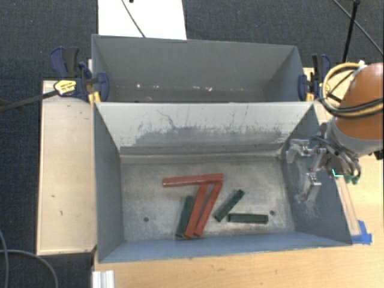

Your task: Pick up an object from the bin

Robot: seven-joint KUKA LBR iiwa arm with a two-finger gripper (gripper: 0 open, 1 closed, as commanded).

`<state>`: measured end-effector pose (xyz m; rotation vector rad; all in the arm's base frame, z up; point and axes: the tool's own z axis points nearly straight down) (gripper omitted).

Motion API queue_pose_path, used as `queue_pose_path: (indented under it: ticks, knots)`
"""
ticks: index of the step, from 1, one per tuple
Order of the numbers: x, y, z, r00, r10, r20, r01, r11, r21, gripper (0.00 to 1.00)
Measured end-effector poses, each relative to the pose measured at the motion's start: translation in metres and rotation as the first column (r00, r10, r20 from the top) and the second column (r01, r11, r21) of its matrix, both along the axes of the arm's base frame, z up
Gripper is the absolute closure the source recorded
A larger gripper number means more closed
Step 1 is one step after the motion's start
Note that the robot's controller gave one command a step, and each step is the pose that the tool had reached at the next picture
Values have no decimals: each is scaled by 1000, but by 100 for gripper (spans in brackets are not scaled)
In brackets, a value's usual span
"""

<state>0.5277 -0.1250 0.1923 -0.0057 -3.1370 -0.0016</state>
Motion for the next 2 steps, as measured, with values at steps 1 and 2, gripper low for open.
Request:
queue_pose_path:
  ticks: [1,2]
  knots:
    - [-31,76,-126,999,-40,-3,40,999,2,0]
    - [-46,138,-91,998,-54,6,54,999,3,0]
